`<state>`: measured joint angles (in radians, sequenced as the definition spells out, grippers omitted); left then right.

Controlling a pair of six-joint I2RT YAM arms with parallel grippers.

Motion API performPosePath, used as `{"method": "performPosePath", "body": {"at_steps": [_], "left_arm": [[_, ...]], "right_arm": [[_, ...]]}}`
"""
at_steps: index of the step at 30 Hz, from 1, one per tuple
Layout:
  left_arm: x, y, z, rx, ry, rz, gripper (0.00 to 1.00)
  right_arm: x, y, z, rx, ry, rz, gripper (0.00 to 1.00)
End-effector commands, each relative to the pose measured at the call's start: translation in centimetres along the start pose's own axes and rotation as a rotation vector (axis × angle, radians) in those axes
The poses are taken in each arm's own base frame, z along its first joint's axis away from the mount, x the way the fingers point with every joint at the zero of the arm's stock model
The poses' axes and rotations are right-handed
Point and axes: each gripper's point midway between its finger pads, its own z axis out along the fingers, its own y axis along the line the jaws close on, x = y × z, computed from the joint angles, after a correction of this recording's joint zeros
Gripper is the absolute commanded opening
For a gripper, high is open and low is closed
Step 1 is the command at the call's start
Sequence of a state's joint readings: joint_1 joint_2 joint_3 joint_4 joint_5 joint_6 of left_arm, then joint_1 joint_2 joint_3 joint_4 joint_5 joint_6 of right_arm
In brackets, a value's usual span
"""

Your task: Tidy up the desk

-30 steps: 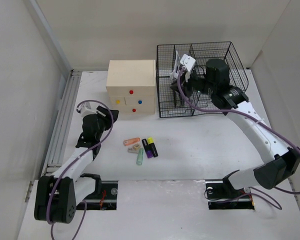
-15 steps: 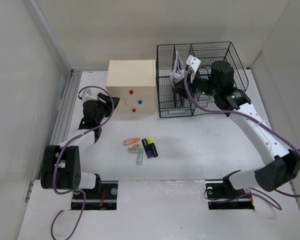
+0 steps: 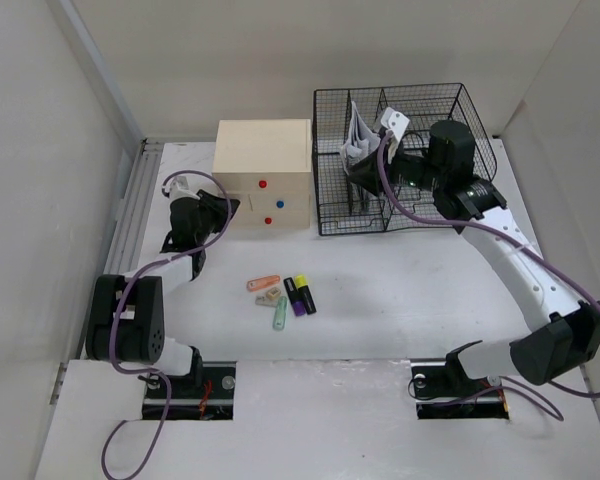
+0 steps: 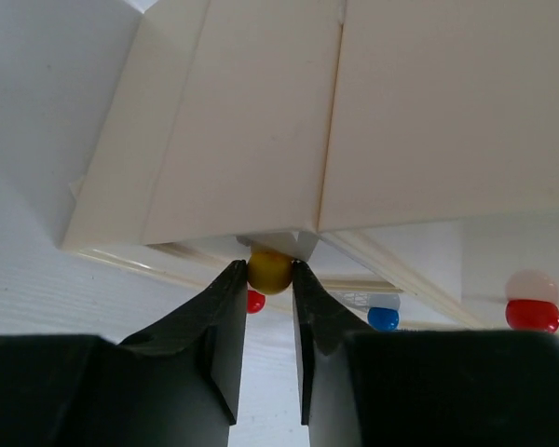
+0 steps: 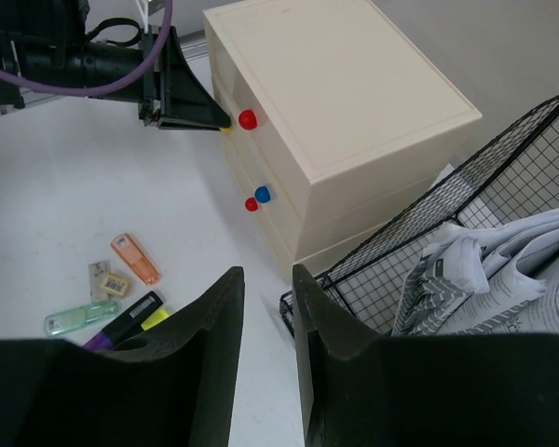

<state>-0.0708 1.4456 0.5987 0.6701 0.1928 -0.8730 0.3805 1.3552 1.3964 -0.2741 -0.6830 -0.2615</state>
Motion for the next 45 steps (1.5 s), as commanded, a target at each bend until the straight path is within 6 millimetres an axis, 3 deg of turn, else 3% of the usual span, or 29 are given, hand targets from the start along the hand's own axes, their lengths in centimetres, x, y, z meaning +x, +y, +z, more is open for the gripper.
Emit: {"method": "performPosePath", "body": {"at_steps": [1, 8, 12, 13, 15, 16, 18, 19, 20, 28, 29, 31, 32, 33, 36, 39, 41, 42, 43, 44, 45], "left_arm": [[-2.0, -1.0, 1.0, 0.031, -0.064, 0.017, 0.16], [-1.3, -0.8, 1.3, 0.028, -0.049, 0.029, 0.00], [0.1, -1.0, -0.4, 0.047, -0.053, 0.018, 0.00], [1.0, 0.1, -0.9, 0.025, -0.037, 0.006, 0.00], [1.7, -0.4, -1.9, 0.042, -0.043, 0.015, 0.00], [2.6, 0.8, -2.5, 0.020, -0.027, 0.002, 0.00], [3.2, 0.4, -3.6, 0.046, -0.021, -0.009, 0.00], [3.4, 0.6, -4.1, 0.047, -0.022, -0.009, 0.00], [4.5, 1.6, -4.8, 0.034, -0.002, -0.008, 0.00], [5.2, 2.2, -8.1, 0.030, 0.001, -0.001, 0.00], [5.3, 2.2, -8.3, 0.027, 0.003, -0.001, 0.04], [5.5, 3.0, -8.4, -0.005, 0.010, 0.009, 0.31], [5.5, 3.0, -8.5, -0.005, 0.010, 0.021, 0.49], [5.2, 2.6, -8.4, 0.003, 0.005, 0.033, 0.58], [4.8, 1.3, -9.4, 0.049, 0.000, 0.036, 0.78], [4.7, 0.1, -10.9, 0.093, -0.008, 0.043, 0.81], [4.5, -0.2, -11.9, 0.088, -0.005, 0.054, 0.75], [4.0, -1.7, -13.0, 0.138, -0.028, 0.062, 0.68], [3.6, -2.3, -13.6, 0.153, -0.040, 0.072, 0.54], [2.8, -3.6, -14.4, 0.179, -0.059, 0.075, 0.34], [2.8, -3.6, -15.0, 0.168, -0.052, 0.089, 0.03]], "right_arm": [[-2.3, 0.8, -0.6, -0.031, -0.078, -0.047, 0.33], [-1.2, 1.3, -0.3, -0.056, -0.067, -0.034, 0.33], [-0.8, 1.7, 0.1, -0.080, -0.055, -0.045, 0.33], [-0.8, 1.8, 0.1, -0.088, -0.058, -0.072, 0.33], [-0.4, 2.8, 0.7, -0.125, -0.048, -0.081, 0.34], [0.1, 2.9, 0.6, -0.130, -0.031, -0.076, 0.34], [0.3, 4.0, 1.2, -0.166, -0.018, -0.101, 0.34], [1.3, 4.4, 1.5, -0.186, 0.014, -0.089, 0.34], [0.9, 4.7, 1.5, -0.195, 0.011, -0.116, 0.36], [2.0, 6.4, 2.9, -0.238, 0.052, -0.137, 0.39], [2.0, 6.7, 3.0, -0.247, 0.051, -0.139, 0.40], [2.5, 6.8, 3.3, -0.252, 0.065, -0.156, 0.46], [2.8, 7.1, 3.5, -0.258, 0.082, -0.162, 0.47], [3.4, 7.0, 3.4, -0.254, 0.106, -0.160, 0.47], [4.4, 8.1, 4.1, -0.292, 0.140, -0.258, 0.50], [7.0, 9.6, 4.4, -0.373, 0.183, -0.341, 0.49], [9.4, 10.5, 4.8, -0.436, 0.214, -0.391, 0.43], [9.7, 10.7, 5.1, -0.443, 0.221, -0.410, 0.39], [10.4, 11.7, 5.6, -0.474, 0.231, -0.429, 0.35], [11.1, 12.3, 5.8, -0.495, 0.250, -0.439, 0.30], [12.5, 12.8, 6.4, -0.521, 0.282, -0.442, 0.23]]}}
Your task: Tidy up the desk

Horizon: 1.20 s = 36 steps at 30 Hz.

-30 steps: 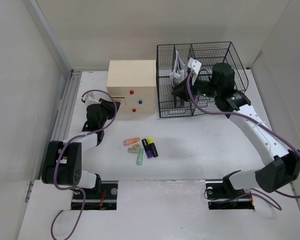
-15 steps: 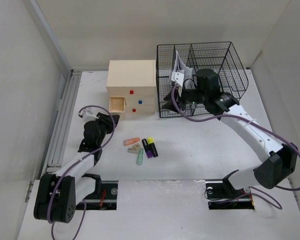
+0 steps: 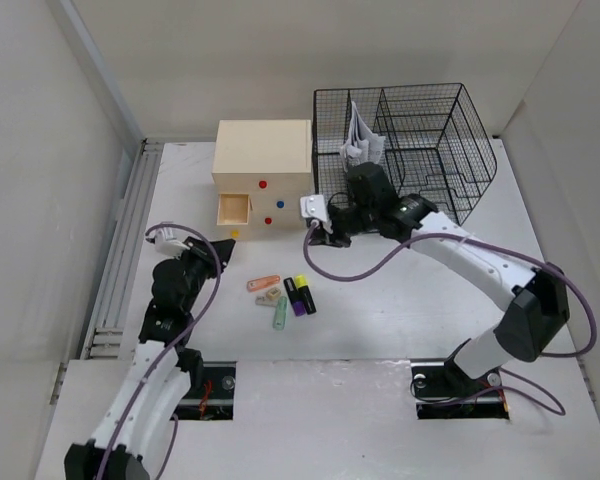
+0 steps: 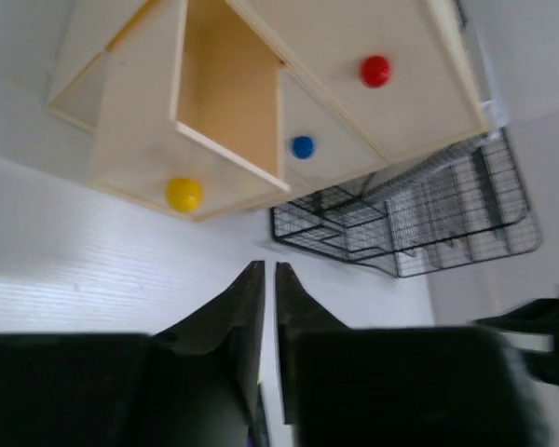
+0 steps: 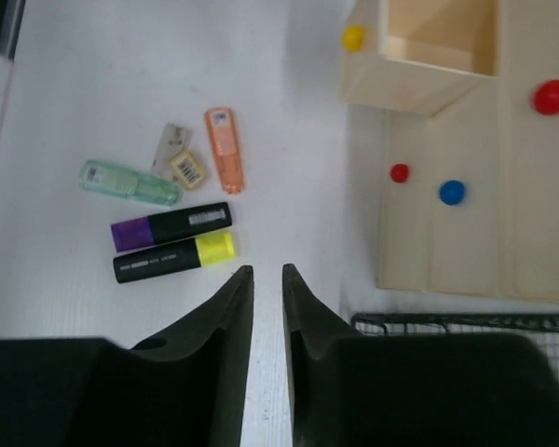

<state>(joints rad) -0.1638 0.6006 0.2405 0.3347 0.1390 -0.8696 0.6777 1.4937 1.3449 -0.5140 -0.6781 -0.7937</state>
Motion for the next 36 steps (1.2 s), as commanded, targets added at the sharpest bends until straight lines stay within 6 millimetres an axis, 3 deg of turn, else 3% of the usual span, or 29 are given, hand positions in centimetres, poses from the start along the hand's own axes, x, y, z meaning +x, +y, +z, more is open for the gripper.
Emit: {"method": "performPosePath", "body": {"at_steps": [1, 2, 3, 4, 5, 6, 9, 10, 11, 12, 13, 16, 18, 26, 36], "left_arm": [[-2.0, -3.6, -2.5, 0.066, -0.033, 0.059, 0.00], [-2.5, -4.3, -3.2, 0.078, -0.043, 0.074, 0.00], [-4.2, -6.3, -4.1, 0.110, -0.085, 0.093, 0.00], [-4.8, -6.7, -5.0, 0.102, -0.099, 0.108, 0.00], [-5.3, -7.4, -5.5, 0.105, -0.106, 0.146, 0.00], [-7.0, -9.7, -6.8, 0.149, -0.147, 0.179, 0.02], [-8.5, -10.7, -7.7, 0.127, -0.162, 0.326, 0.25], [-9.1, -11.9, -8.3, 0.154, -0.168, 0.380, 0.34], [-8.8, -11.8, -8.1, 0.154, -0.142, 0.432, 0.45], [-8.7, -11.7, -8.0, 0.150, -0.130, 0.478, 0.65], [-8.9, -11.7, -7.9, 0.151, -0.130, 0.564, 0.70], [-7.8, -10.5, -7.2, 0.124, -0.096, 0.570, 0.74], [-6.9, -9.6, -6.5, 0.120, -0.075, 0.561, 0.78], [-8.0, -10.5, -7.7, 0.138, -0.137, 0.571, 0.80], [-9.5, -10.8, -9.6, 0.134, -0.239, 0.554, 0.84]], "right_arm": [[1.5, 2.7, 3.1, -0.117, 0.062, -0.107, 0.21], [2.2, 3.7, 3.9, -0.159, 0.081, -0.102, 0.19], [1.9, 3.9, 4.5, -0.174, 0.087, -0.127, 0.19], [3.2, 4.8, 5.8, -0.213, 0.119, -0.108, 0.19], [2.7, 5.6, 6.8, -0.239, 0.122, -0.126, 0.19], [3.1, 6.3, 7.5, -0.258, 0.137, -0.127, 0.21], [3.5, 7.8, 9.9, -0.307, 0.166, -0.145, 0.28], [3.2, 7.6, 10.4, -0.302, 0.171, -0.146, 0.28], [3.8, 8.1, 11.4, -0.322, 0.187, -0.126, 0.32], [4.2, 8.1, 12.0, -0.317, 0.210, -0.122, 0.32], [4.0, 7.8, 12.4, -0.317, 0.213, -0.112, 0.33], [5.2, 9.0, 13.8, -0.362, 0.241, -0.100, 0.35], [5.1, 8.5, 14.3, -0.351, 0.246, -0.095, 0.36], [6.7, 9.5, 17.2, -0.396, 0.295, -0.056, 0.37], [8.5, 10.1, 18.5, -0.428, 0.338, -0.019, 0.38]]}}
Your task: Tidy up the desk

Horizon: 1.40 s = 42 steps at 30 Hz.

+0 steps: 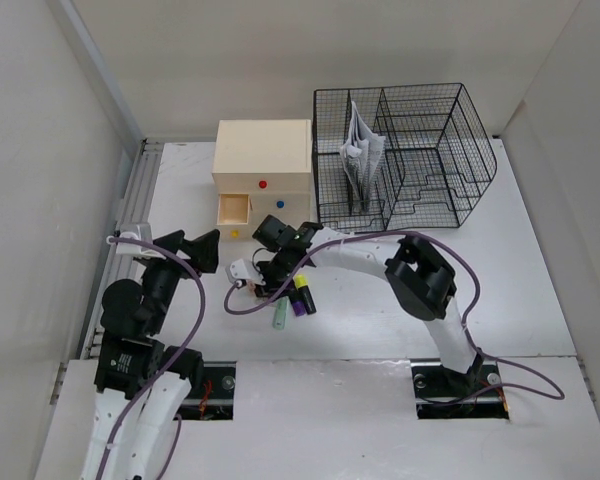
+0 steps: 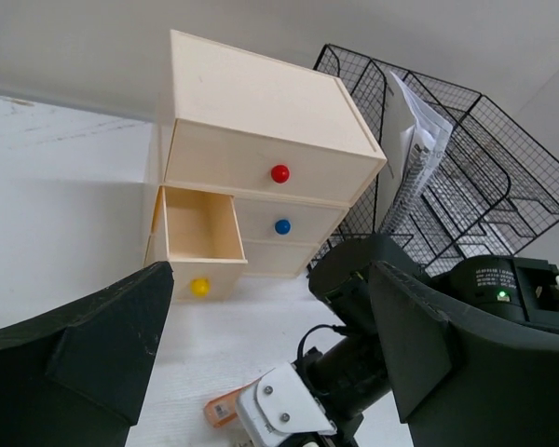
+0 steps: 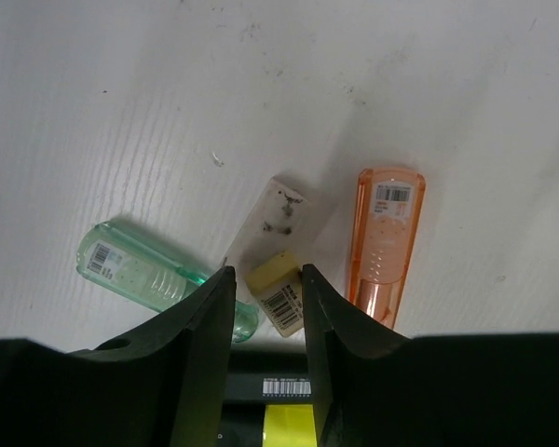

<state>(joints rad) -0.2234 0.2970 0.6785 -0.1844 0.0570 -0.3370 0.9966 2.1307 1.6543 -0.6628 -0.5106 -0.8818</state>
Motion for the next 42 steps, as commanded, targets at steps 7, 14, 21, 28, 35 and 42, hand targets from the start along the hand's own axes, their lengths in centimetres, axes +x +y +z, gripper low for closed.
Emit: {"method": "performPosePath", "body": {"at_steps": [7, 14, 21, 28, 35, 42], "left_arm": [[-1.3, -0.2, -0.4, 0.004, -0.059, 0.011, 0.85], [-1.7, -0.2, -0.7, 0.003, -0.080, 0.002, 0.85], [-1.9, -0.3, -0.9, 0.006, -0.088, 0.002, 0.85], [-2.4, -0.2, -1.4, -0.002, -0.115, 0.001, 0.85], [-2.8, 1.0, -1.8, -0.068, -0.143, -0.012, 0.85], [-3.6, 3.6, -2.6, -0.226, -0.187, -0.072, 0.85]], "right_arm": [[0.7, 0.3, 1.0, -0.018, 0.035, 0.031, 0.45], [2.3, 0.6, 1.7, -0.023, 0.082, 0.049, 0.42], [1.7, 0.3, 1.2, -0.009, 0.070, 0.039, 0.08], [-0.1, -0.8, -0.8, 0.057, 0.050, 0.040, 0.05], [-4.3, -2.5, -4.9, 0.177, -0.039, 0.016, 0.04], [-11.0, -5.5, -11.0, 0.328, -0.199, 0.003, 0.04]]}}
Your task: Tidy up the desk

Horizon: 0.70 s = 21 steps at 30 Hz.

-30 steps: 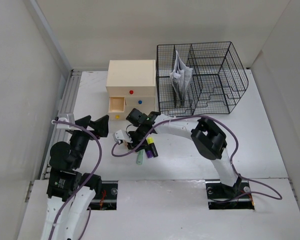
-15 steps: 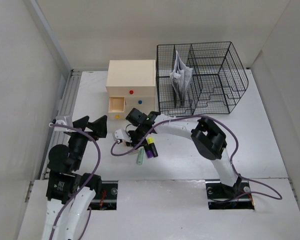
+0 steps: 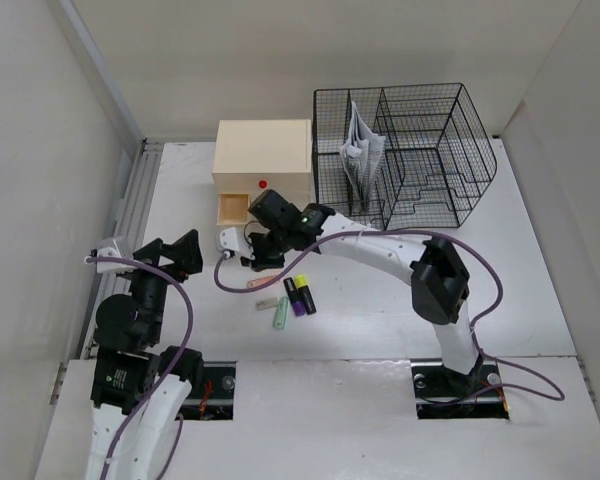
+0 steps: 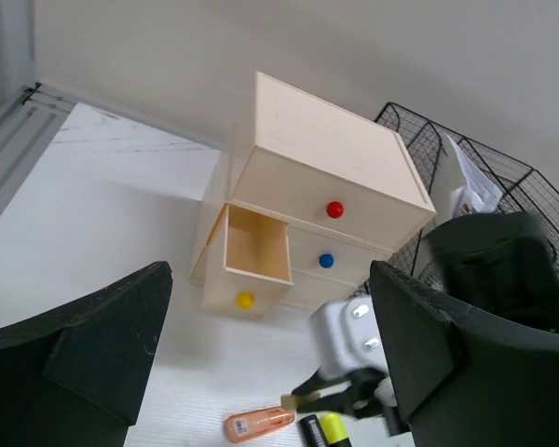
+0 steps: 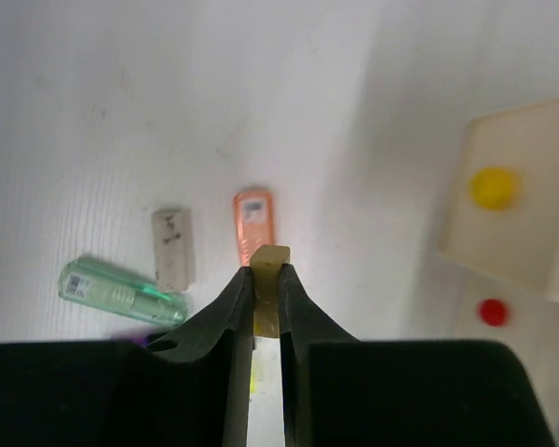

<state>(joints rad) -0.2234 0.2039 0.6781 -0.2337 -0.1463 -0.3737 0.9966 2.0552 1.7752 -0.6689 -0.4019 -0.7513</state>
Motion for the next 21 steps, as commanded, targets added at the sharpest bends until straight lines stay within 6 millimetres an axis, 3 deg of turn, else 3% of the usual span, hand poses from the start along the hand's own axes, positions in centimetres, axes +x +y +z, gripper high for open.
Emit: {"method": "performPosePath", "body": {"at_steps": [1, 2, 4, 5, 7, 9, 16, 19, 21], "left_arm": [[-1.9, 0.6, -0.5, -0.054, -0.072, -0.044, 0.85], [-1.9, 0.6, -0.5, -0.054, -0.072, -0.045, 0.85], [-1.9, 0.6, -0.5, -0.054, -0.072, -0.045, 0.85], [-1.9, 0.6, -0.5, -0.054, -0.072, -0.045, 0.85], [-2.1, 0.6, -0.7, -0.050, -0.080, -0.047, 0.85], [-2.1, 0.6, -0.7, -0.050, -0.080, -0.047, 0.86], [-1.8, 0.5, -0.5, -0.046, -0.068, -0.044, 0.86], [-1.8, 0.5, -0.5, -0.046, -0.068, -0.044, 0.86], [-1.8, 0.4, -0.5, -0.038, -0.064, -0.044, 0.86]], "right_arm": [[-7.5, -3.2, -5.4, 0.145, -0.187, -0.034, 0.04], [-9.4, -3.9, -6.6, 0.169, -0.235, -0.034, 0.04], [-10.4, -5.6, -7.0, 0.218, -0.267, -0.020, 0.04], [-11.8, -6.4, -8.1, 0.259, -0.303, -0.003, 0.04], [-11.4, -8.5, -8.0, 0.305, -0.307, 0.033, 0.04], [-12.4, -10.3, -8.6, 0.357, -0.343, 0.059, 0.04], [-10.5, -15.9, -6.6, 0.565, -0.303, 0.147, 0.04], [-9.9, -16.3, -5.8, 0.573, -0.288, 0.167, 0.04], [-9.7, -16.8, -6.1, 0.606, -0.284, 0.182, 0.10]]}}
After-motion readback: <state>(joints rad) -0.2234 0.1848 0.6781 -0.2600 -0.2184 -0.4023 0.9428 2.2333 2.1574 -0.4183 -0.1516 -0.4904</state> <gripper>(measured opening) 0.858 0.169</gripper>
